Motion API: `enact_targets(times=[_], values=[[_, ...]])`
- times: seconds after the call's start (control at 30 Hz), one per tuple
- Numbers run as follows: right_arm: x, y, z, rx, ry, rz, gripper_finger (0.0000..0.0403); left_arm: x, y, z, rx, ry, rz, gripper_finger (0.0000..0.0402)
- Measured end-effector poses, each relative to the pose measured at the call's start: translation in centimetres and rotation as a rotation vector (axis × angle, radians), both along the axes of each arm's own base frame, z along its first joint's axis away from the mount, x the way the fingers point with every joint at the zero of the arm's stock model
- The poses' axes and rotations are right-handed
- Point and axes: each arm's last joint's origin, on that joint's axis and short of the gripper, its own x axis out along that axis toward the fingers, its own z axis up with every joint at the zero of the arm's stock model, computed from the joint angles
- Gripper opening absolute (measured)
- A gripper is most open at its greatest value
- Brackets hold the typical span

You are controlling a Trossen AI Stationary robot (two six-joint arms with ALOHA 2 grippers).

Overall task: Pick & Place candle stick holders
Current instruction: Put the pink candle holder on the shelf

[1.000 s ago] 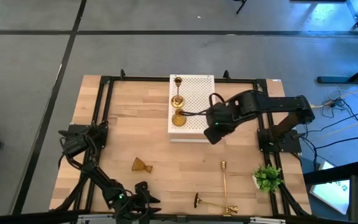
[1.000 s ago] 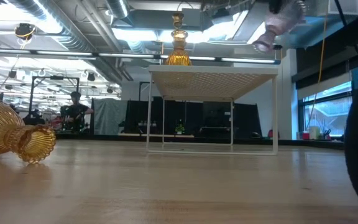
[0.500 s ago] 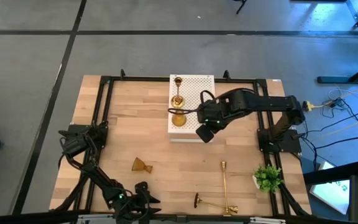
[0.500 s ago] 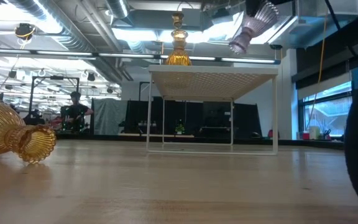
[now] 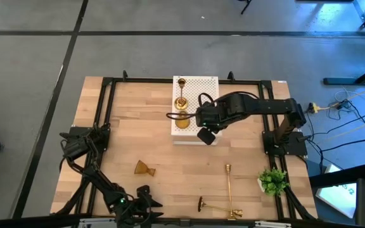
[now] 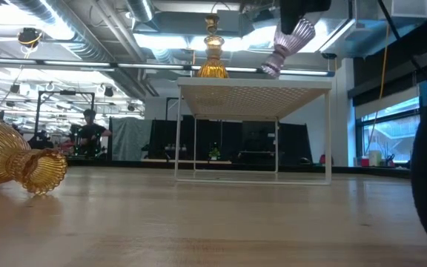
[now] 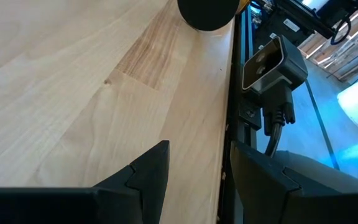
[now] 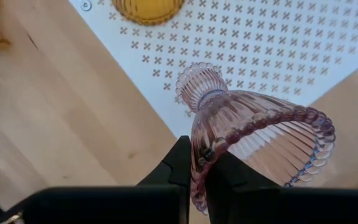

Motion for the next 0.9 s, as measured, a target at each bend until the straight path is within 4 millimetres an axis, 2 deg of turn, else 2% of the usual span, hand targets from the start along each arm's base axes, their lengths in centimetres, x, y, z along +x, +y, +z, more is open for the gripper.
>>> enact_targets(times=[0.9], values=[[0.16,0.46,-0.26,0.018,0.019,0.061,0.0020,-0.43,-0.14,-0.10,0.003,-0.004,0.015,0.0166]])
